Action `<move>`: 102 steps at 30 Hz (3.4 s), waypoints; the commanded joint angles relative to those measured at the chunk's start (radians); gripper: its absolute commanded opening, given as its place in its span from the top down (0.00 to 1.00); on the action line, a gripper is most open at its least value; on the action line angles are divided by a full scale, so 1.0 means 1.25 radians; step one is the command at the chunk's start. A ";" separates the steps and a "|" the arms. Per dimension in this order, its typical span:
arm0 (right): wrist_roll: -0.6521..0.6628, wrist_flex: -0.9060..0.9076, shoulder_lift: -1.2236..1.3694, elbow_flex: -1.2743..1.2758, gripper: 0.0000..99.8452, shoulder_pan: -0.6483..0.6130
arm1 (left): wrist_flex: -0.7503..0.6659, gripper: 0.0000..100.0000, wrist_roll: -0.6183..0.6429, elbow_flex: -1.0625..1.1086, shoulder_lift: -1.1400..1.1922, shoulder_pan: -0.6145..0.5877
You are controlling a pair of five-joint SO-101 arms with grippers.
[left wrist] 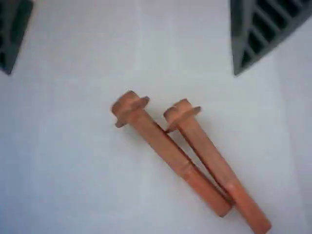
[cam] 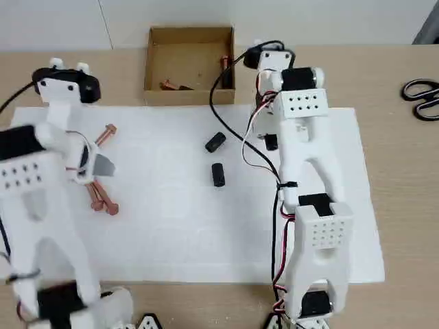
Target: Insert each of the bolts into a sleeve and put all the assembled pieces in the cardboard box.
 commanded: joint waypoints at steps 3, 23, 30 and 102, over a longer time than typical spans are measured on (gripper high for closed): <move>0.011 0.009 -0.067 -0.002 1.00 0.007 | -0.005 0.73 -0.130 -0.206 0.226 -0.009; 0.011 0.009 -0.067 -0.002 1.00 0.007 | -0.011 0.73 -0.245 -0.990 0.984 0.002; 0.011 0.008 -0.064 -0.002 1.00 0.007 | -0.015 0.80 -0.245 -1.034 1.045 0.004; 0.011 0.002 -0.881 0.392 1.00 -0.055 | 0.012 0.99 0.311 -0.314 -0.156 0.239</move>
